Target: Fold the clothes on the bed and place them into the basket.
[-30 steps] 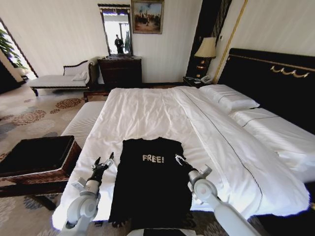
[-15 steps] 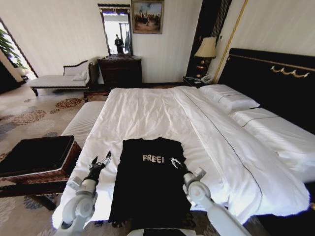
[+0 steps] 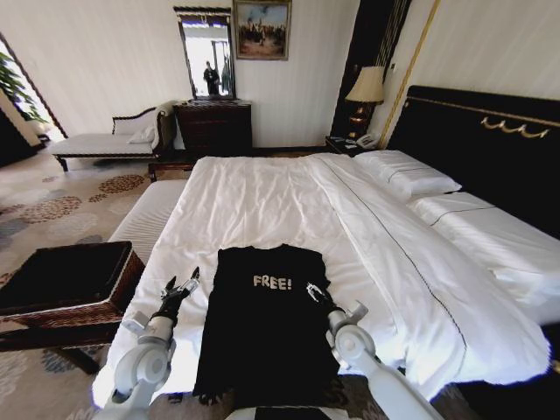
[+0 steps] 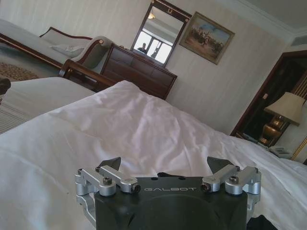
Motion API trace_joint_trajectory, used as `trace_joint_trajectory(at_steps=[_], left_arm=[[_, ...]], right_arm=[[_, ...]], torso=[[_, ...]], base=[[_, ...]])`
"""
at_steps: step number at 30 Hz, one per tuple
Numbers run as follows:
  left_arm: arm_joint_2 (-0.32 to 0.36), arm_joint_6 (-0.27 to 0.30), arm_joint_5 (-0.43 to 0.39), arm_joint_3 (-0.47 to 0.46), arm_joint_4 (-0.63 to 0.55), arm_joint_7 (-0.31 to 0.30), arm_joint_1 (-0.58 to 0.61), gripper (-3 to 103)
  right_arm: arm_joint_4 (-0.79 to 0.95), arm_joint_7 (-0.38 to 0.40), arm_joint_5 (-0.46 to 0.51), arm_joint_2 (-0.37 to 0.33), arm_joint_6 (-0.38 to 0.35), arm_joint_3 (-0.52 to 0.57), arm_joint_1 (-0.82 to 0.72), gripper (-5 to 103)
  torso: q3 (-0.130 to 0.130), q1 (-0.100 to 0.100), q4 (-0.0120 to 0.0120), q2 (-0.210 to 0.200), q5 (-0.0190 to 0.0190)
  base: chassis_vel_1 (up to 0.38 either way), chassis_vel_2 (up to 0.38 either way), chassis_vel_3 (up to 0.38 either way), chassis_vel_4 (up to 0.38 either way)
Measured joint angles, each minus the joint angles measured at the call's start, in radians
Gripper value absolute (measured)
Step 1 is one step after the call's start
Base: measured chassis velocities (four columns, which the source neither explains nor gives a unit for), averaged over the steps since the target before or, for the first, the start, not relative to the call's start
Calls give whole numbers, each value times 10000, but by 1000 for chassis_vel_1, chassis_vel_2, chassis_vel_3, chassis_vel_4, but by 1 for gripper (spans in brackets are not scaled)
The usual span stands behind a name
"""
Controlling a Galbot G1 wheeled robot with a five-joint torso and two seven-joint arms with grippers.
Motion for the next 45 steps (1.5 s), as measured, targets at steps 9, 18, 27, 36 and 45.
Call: trace_joint_trajectory(at_steps=[9,18,27,36,45], left_arm=[[25,-5,25,-69,-63,-21,73,100],[-47,-7,73,16,-151,-46,123,100],[-204,-6,225,104,-191,-61,174,100],[-279,-11,256,73,-328,-62,252,100],[-261,-26,282,38,-378,-59,354,100]], right_arm=[[-107,-4,30,-62,14,-82,240,51],[-304,17,0,-166,51,-105,285,24],[-308,-291,-401,-288,307,69,247,1],[-536,-567,-951,-505,468,64,178,-1],[-372,-413,-1050,-77,465,71,-261,25]], torso=[[0,0,-1,0,-1],[0,0,-1,0,0],[0,0,-2,0,1],[0,0,-2,0,0],[0,0,-1,0,-1]], base=[[0,0,0,0],[0,0,0,0],[0,0,0,0],[0,0,0,0],[0,0,0,0]])
